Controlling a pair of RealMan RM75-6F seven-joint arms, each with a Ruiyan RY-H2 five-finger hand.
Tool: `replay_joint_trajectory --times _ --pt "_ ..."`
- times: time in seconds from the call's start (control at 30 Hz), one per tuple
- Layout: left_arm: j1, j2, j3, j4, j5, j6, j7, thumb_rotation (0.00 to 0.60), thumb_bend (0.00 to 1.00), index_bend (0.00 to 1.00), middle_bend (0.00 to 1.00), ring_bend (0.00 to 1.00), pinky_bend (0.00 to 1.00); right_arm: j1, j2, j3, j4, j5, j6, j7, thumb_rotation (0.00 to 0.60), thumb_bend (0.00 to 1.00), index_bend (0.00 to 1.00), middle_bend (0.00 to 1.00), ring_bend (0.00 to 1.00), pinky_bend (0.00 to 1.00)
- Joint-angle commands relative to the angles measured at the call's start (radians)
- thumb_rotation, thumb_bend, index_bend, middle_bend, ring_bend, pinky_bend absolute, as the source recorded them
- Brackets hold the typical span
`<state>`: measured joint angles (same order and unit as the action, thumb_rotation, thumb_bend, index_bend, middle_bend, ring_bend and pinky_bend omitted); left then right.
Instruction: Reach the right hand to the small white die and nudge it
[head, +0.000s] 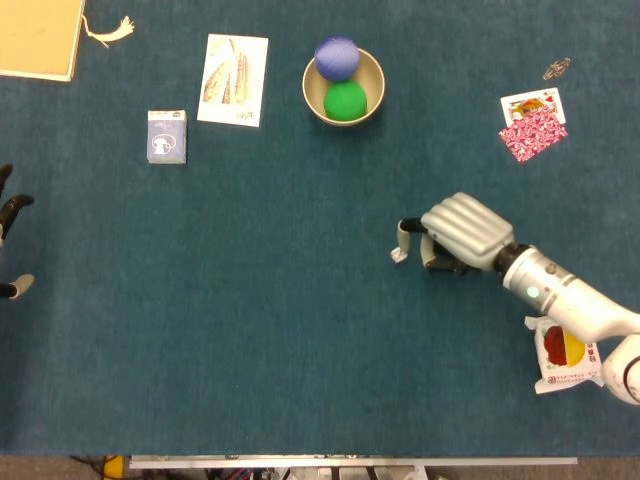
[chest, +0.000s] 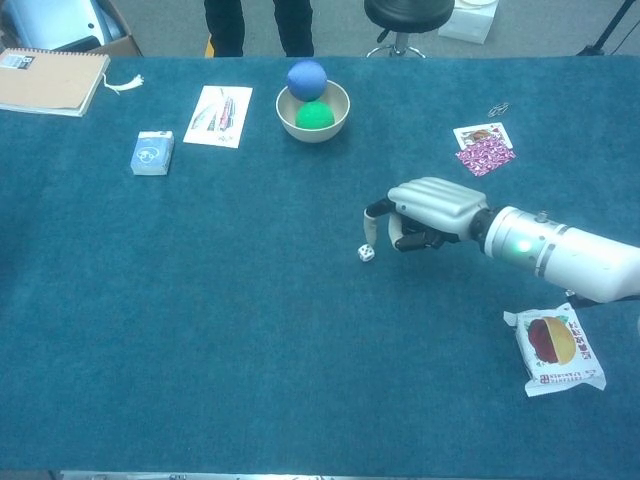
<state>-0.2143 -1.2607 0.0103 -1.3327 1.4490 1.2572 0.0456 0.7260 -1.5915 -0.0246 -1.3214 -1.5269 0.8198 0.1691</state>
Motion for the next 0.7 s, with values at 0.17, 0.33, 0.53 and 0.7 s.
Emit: replay_joint_trajectory --times 0.17,0.33,0.53,0.7 --pt "0.002 0.001 0.000 0.000 0.000 0.001 -0.003 0.600 0.02 0.22 0.00 0.00 0.24 0.005 -0.013 -0.003 0.004 -0.017 0.010 0.030 0.353 1.00 0.46 1.00 1.00 1.00" --pt "0.003 0.003 -0.001 0.000 -0.001 0.003 -0.006 0.600 0.02 0.21 0.00 0.00 0.24 0.001 -0.005 -0.004 0.015 -0.015 0.017 0.023 0.355 1.00 0.46 1.00 1.00 1.00" --pt "-0.001 0.003 -0.003 -0.005 0.004 0.004 -0.003 0.600 0.02 0.22 0.00 0.00 0.24 -0.016 0.035 -0.003 0.009 -0.011 0.049 0.005 0.356 1.00 0.46 1.00 1.00 1.00" --pt "-0.010 0.000 -0.007 -0.010 0.008 -0.002 0.006 0.600 0.02 0.21 0.00 0.00 0.24 -0.039 0.086 -0.008 -0.017 -0.016 0.091 -0.017 0.367 0.99 0.46 1.00 1.00 1.00"
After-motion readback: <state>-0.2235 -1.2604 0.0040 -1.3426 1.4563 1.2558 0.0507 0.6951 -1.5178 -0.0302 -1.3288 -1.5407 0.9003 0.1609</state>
